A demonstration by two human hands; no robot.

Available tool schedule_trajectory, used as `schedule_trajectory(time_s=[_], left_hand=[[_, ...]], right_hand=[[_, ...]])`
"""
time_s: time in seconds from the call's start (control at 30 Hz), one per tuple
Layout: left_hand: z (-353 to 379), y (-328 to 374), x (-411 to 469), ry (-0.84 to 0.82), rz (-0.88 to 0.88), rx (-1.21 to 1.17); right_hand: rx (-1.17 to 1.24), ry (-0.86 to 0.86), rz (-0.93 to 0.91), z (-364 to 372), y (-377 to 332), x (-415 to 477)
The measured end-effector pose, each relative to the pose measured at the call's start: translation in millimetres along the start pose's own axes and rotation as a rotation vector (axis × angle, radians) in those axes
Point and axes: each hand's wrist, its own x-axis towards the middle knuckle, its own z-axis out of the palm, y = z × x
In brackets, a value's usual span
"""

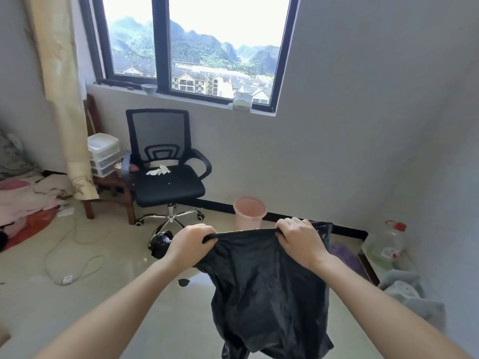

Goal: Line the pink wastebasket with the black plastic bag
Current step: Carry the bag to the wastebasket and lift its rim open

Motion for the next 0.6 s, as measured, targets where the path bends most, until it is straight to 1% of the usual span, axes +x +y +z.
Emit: schedule_trajectory(time_s=[0.2, 0.3, 0.43, 0.6], left_hand=[[33, -19, 117, -0.068, 0.002, 0.063], [48, -27, 170, -0.061, -0.021, 0.058], [76, -49, 221, -0.101, -0.076, 0.044], [118, -83, 296, -0.148, -0.118, -0.003]], right_hand=[[0.035, -0.047, 0.07, 61, 57, 74], [0.094, -0.069, 0.097, 94, 85, 114], [0.217, -0.171, 0.155, 144, 112, 149], [0.217, -0.325, 0.207, 209, 142, 195]])
